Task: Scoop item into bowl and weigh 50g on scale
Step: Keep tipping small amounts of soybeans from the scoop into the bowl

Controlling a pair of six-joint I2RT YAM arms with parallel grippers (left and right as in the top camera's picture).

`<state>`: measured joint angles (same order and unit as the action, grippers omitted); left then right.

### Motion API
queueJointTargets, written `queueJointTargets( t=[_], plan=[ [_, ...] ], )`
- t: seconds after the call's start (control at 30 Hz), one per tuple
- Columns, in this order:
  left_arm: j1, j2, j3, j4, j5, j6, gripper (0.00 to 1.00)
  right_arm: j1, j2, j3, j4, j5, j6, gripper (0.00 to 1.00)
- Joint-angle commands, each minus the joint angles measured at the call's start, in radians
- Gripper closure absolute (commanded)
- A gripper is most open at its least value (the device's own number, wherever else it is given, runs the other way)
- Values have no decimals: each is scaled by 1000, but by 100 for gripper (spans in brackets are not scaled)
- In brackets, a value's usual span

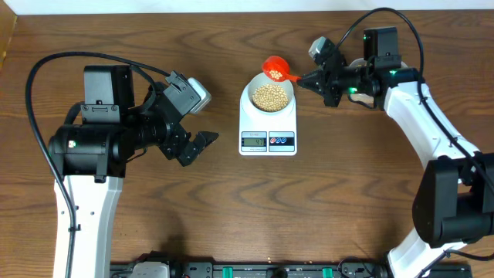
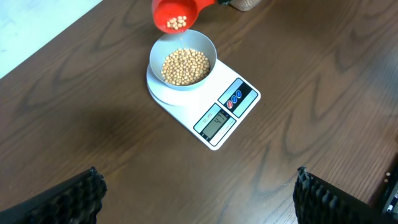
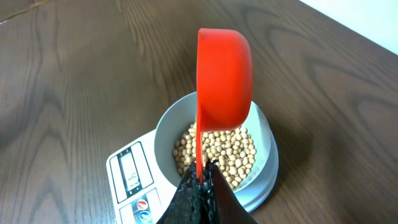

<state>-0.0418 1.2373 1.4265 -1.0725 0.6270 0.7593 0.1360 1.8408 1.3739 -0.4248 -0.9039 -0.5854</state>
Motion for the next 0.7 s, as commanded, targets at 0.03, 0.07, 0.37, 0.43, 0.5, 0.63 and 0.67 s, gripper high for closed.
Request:
queueJointTargets(
  t=[0.03, 0.07, 0.37, 0.43, 0.5, 0.63, 0.67],
  plan=[
    [4, -1, 18, 0, 16, -2, 2, -1, -30, -7, 5, -31, -14, 99],
    [4, -1, 18, 0, 16, -2, 2, 0, -30, -7, 5, -30, -14, 99],
    [4, -1, 18, 0, 16, -2, 1, -2, -30, -7, 11, -31, 91, 99],
    [4, -1, 18, 0, 16, -2, 1, -2, -30, -7, 10, -31, 122, 99],
    [4, -1, 18, 0, 16, -2, 2, -5, -30, -7, 10, -39, 147, 99],
    [4, -1, 18, 0, 16, -2, 2, -15, -30, -7, 10, -76, 147, 99],
    [4, -1, 18, 0, 16, -2, 2, -16, -30, -7, 10, -75, 147, 99]
  ],
)
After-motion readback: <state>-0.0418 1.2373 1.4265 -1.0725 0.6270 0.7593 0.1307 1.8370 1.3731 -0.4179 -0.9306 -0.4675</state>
